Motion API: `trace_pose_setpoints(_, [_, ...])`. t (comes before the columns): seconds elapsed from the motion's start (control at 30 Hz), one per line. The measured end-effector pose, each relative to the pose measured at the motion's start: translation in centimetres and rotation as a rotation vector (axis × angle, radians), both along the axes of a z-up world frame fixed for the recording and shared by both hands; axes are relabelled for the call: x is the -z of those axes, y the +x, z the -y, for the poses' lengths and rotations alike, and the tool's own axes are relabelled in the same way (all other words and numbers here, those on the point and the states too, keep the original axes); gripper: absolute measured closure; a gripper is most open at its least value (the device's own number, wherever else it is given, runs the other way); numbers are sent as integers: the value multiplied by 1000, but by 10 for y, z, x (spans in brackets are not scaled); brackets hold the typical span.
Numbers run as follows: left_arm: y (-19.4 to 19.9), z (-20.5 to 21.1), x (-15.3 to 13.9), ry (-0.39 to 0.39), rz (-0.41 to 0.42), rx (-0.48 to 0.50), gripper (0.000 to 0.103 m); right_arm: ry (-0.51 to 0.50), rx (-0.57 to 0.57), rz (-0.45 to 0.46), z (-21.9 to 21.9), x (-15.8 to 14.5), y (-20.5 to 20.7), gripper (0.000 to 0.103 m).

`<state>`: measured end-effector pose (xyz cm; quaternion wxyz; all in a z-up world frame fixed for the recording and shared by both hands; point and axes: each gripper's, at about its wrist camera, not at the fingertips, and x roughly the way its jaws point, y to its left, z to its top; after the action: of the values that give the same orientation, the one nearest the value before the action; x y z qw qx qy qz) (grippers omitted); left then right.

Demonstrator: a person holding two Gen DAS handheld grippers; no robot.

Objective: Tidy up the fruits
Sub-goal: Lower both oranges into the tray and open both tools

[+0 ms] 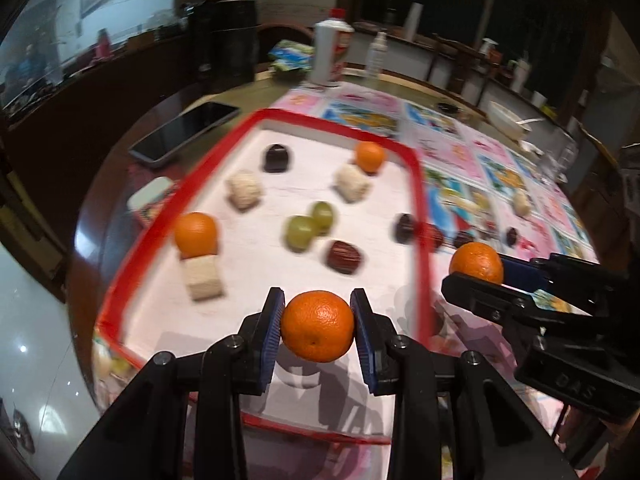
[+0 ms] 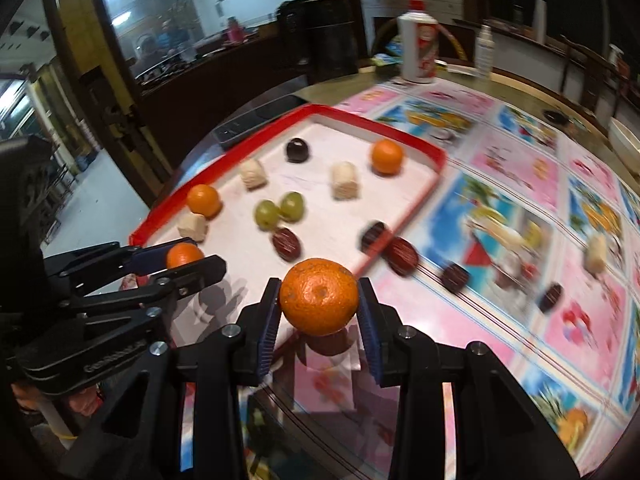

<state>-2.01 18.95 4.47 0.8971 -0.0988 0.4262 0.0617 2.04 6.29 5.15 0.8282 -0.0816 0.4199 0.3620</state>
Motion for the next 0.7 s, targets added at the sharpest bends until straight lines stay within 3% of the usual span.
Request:
trace_pose_setpoints(0.33, [5, -27, 14, 45, -20, -43, 70, -40, -63, -51, -46, 22, 6, 64])
trace_pose_setpoints(0.7, [7, -27, 25, 45, -54, -42, 70, -93, -77, -48, -52, 34, 7, 63])
